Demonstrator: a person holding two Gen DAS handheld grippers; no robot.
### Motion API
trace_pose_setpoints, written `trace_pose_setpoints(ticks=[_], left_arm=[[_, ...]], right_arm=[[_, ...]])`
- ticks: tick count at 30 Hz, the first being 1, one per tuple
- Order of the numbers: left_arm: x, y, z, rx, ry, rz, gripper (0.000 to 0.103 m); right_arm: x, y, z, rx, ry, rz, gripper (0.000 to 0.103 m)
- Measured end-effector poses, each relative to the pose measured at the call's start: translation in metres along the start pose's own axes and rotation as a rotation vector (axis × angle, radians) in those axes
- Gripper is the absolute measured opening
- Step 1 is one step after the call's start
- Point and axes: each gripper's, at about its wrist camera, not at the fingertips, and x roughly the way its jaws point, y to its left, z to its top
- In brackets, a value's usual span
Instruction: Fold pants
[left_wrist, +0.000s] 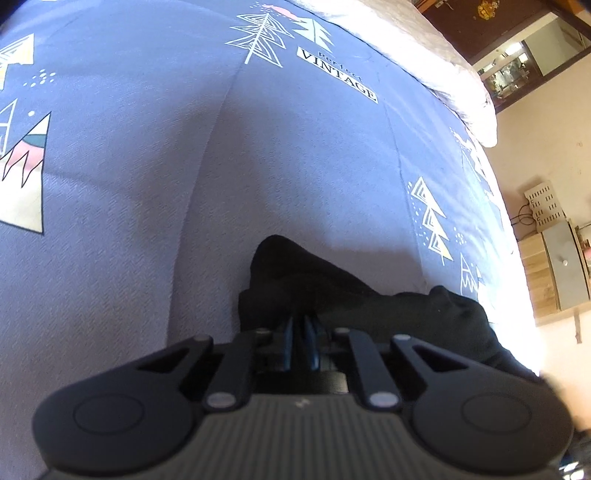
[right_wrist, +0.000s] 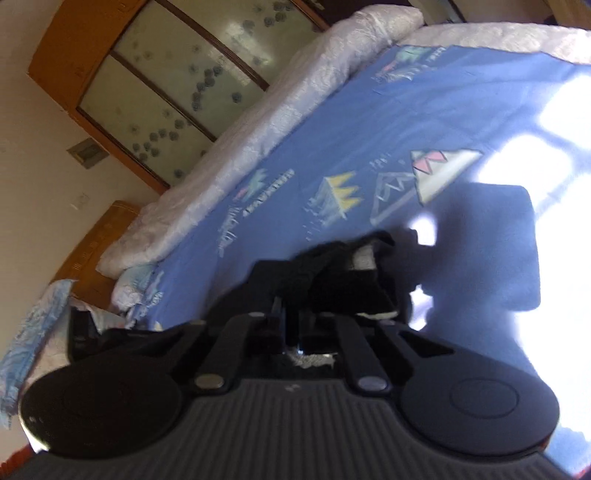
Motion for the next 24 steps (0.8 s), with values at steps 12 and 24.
trace_pose_setpoints(ticks=[12, 24], left_arm=[[0.003, 0.01, -0.006, -0.018, 0.033, -0.036, 0.009], [-0.013, -0.006, -0.026, 0.044, 0.033, -0.058, 0.04]], right_arm=[[-0.041, -0.061, -0.064, -0.017, 0.095, 0.09, 0.009], [-0.052, -0.084, -0.052, 0.267, -0.057, 0.114, 0.069]])
